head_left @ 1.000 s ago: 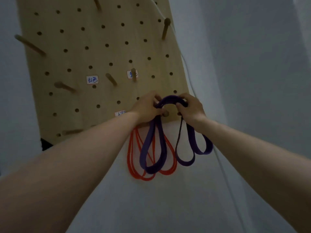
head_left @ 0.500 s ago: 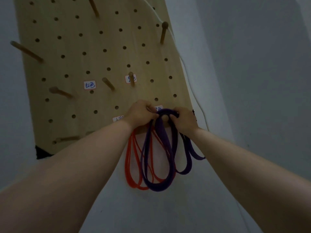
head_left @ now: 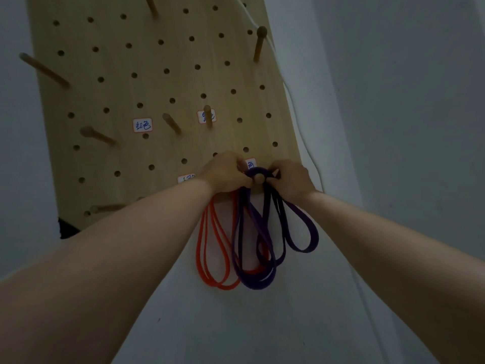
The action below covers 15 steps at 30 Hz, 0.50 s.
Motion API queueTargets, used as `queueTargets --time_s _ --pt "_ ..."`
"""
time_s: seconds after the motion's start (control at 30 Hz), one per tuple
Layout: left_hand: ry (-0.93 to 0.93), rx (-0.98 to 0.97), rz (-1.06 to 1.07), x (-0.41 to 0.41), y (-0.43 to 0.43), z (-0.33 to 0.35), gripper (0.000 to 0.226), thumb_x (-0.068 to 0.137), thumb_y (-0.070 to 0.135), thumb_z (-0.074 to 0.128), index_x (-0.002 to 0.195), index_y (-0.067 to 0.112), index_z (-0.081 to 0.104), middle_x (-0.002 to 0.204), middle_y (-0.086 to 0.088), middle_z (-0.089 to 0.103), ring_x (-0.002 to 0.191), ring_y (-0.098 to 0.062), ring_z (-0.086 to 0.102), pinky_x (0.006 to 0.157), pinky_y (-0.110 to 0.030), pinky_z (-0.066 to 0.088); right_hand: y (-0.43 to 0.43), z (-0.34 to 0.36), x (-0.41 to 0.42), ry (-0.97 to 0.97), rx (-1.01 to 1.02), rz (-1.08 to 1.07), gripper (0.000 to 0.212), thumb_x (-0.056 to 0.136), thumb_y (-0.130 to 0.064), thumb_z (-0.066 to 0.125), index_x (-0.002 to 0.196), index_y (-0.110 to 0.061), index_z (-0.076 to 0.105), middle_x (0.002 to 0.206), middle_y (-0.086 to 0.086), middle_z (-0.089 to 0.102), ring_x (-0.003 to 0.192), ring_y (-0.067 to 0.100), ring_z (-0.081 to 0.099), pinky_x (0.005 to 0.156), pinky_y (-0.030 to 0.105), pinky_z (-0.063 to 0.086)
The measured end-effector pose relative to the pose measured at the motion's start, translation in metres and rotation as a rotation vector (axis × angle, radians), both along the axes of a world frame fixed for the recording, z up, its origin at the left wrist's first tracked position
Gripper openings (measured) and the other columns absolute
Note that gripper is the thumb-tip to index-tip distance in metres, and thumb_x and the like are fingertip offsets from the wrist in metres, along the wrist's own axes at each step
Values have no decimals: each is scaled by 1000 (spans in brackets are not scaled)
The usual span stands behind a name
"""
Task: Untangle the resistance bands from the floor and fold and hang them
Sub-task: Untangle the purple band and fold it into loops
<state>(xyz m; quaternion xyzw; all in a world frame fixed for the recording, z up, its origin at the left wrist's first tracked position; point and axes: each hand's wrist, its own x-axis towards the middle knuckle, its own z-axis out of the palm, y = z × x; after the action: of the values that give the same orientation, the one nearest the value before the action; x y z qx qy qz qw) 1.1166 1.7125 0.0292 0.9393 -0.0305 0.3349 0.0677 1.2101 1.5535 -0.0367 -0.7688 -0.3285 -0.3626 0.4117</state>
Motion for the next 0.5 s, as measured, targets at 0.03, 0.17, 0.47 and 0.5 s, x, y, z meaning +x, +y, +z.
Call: queueTargets --time_s 0.03,0.17,0.47,0.5 --pt "-19 21 28 1 -2 0 31 74 28 79 104 24 70 106 4 69 98 -14 64 89 -40 55 1 1 0 7 10 -8 19 96 -22 65 112 -13 67 95 -2 59 88 17 56 63 24 34" --pt "-24 73 89 0 -5 -3 36 75 30 83 108 24 71 108 2 72 99 -18 66 89 -42 56 0 -6 0 149 -142 64 30 96 -23 64 125 -17 64 109 2 67 95 20 62 79 31 47" --pt "-149 160 121 -42 -3 -18 33 89 41 62 117 24 65 117 1 68 102 -21 63 88 -38 53 -22 -26 -45 127 -199 22 46 89 -21 68 134 -18 54 125 6 60 112 28 59 81 33 46" --pt "-167 150 120 -50 -4 -20 31 89 42 61 113 23 66 114 1 69 100 -21 64 86 -38 53 -24 -28 -55 121 -192 36 48 90 -20 68 136 -17 54 127 5 60 113 26 59 83 33 47"
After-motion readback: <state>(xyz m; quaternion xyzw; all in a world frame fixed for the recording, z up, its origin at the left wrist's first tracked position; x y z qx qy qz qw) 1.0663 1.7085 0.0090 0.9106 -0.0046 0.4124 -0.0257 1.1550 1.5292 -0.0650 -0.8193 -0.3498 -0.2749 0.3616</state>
